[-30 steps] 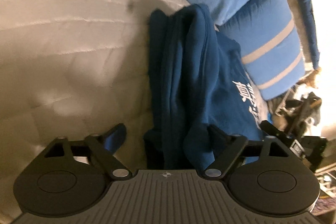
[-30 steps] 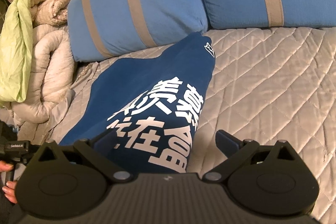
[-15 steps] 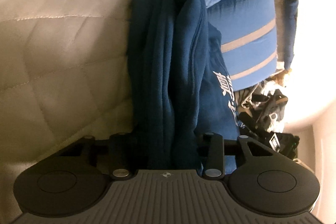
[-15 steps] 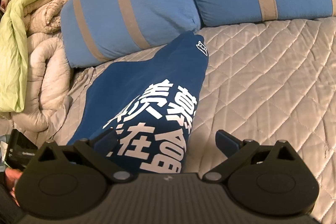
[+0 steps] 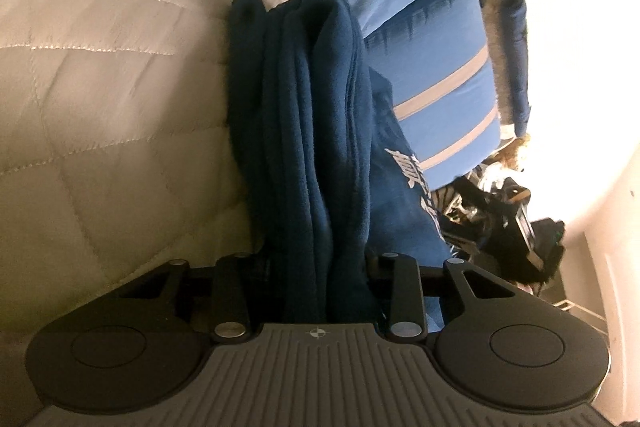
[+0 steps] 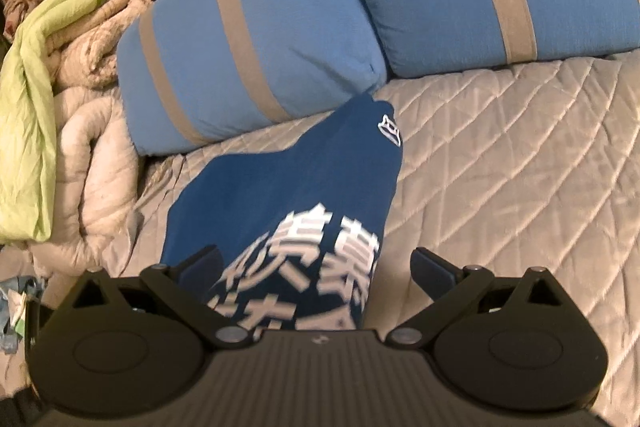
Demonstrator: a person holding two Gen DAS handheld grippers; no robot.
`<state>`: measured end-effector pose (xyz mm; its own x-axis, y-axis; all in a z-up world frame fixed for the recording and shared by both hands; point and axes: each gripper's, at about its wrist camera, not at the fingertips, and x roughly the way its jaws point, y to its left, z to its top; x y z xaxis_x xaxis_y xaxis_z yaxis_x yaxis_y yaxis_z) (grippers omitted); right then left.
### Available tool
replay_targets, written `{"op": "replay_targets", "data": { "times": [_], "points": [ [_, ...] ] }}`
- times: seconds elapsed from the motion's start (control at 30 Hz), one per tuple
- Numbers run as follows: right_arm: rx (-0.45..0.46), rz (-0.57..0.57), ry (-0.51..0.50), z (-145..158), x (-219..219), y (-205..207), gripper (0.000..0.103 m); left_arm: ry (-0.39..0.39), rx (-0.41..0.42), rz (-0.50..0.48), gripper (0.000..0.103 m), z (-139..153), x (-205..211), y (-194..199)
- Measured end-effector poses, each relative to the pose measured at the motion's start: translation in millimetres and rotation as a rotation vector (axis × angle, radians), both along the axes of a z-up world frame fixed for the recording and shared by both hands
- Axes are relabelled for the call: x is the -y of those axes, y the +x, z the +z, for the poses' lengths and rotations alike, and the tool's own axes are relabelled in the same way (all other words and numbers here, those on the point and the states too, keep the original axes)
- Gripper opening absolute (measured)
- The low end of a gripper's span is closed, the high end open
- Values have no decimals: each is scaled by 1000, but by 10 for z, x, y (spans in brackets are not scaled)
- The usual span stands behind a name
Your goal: Fold clothes
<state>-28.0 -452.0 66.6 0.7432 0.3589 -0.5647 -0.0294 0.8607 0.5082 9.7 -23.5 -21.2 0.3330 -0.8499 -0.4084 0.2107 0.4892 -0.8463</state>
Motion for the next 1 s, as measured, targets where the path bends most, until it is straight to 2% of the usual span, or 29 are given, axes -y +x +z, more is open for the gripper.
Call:
{"op": "replay_targets", "data": {
  "times": [0.23,0.53,0.67,0.77,0.83,0.9,1.0],
  "points": [
    [-6,-9,87,-126,200,472,103,-7,41,23,35,-18,-16,-64],
    [-62,15,278,-546,466,1039,101,0,37,61,35,-10,-6,-118],
    [-116,54,358,-766,462,1250,93,3,36,72,35,-8,-3,-133],
    [-103,69,371,-830,434,1327,90,2,26,71,35,-8,-9,-120],
    [-103,73,372,-839,409,1366,83,2,23,71,35,-14,-18,-118],
    [-112,69,375,-863,394,1388,61,3,22,77,35,-14,-14,-123],
    [-120,67,400,-891,407,1394,43,4,19,91,35,-10,-3,-135]
  ]
}}
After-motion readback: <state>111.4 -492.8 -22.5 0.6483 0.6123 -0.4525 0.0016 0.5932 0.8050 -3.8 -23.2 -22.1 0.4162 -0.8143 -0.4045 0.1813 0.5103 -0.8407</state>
